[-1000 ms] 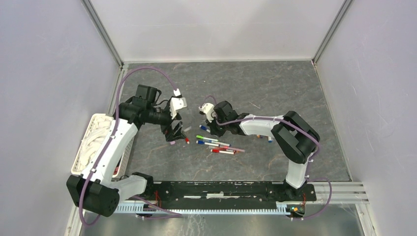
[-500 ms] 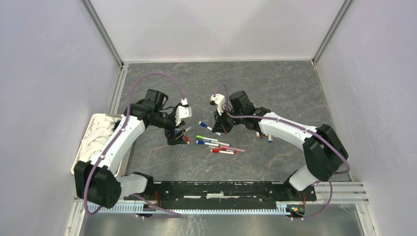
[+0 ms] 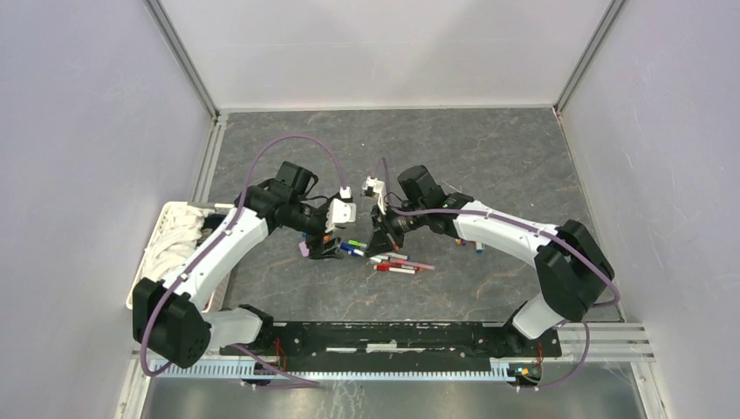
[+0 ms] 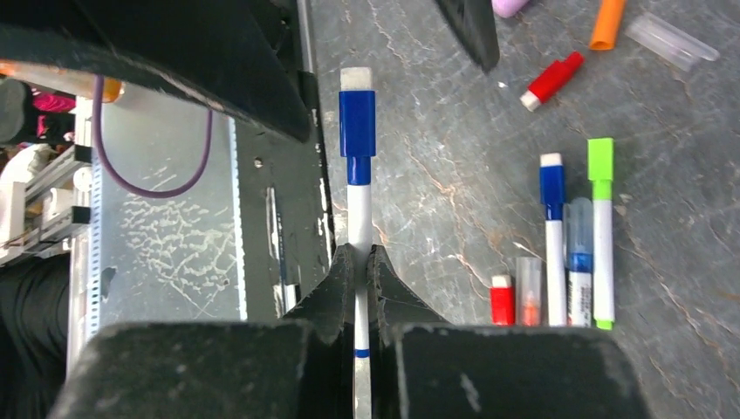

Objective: Open the pen caps

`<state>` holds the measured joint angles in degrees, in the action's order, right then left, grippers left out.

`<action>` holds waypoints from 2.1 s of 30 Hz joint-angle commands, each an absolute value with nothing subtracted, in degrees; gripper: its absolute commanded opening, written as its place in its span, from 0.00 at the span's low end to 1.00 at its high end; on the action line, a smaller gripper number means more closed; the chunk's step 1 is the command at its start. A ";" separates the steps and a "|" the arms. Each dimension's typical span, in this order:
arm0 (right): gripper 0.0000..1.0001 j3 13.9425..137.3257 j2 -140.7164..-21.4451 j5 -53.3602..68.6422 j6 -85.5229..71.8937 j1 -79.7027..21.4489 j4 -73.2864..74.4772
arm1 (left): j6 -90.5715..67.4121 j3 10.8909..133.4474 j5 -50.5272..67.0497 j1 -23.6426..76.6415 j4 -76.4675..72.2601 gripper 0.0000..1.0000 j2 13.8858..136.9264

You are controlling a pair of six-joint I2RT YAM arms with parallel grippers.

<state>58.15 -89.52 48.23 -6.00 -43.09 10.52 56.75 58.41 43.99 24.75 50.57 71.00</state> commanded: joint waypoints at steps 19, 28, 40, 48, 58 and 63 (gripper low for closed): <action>0.37 62.47 -94.40 51.15 -13.58 -44.71 2.87 | 60.11 58.11 42.60 27.68 51.19 0.02 73.23; 0.26 62.40 -99.64 54.58 -19.25 -45.60 -4.59 | 60.72 58.45 43.00 27.89 52.70 0.02 72.29; 0.00 54.41 -93.90 49.99 -11.31 -40.98 4.84 | 64.31 61.48 35.18 21.02 51.42 0.02 76.77; 0.00 47.53 -89.44 49.31 -9.16 -36.20 5.21 | 65.67 61.62 34.52 17.49 50.38 0.02 78.70; 0.00 45.12 -88.77 47.33 -6.33 -34.94 11.07 | 69.77 60.43 27.71 17.12 51.00 0.02 78.71; 0.00 41.14 -85.69 45.50 -6.17 -35.04 12.22 | 74.57 61.22 22.57 15.72 53.54 0.02 77.65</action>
<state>49.36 -89.69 46.24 -7.51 -39.94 -9.74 68.49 60.47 48.60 24.47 44.42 79.94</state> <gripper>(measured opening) 0.102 0.180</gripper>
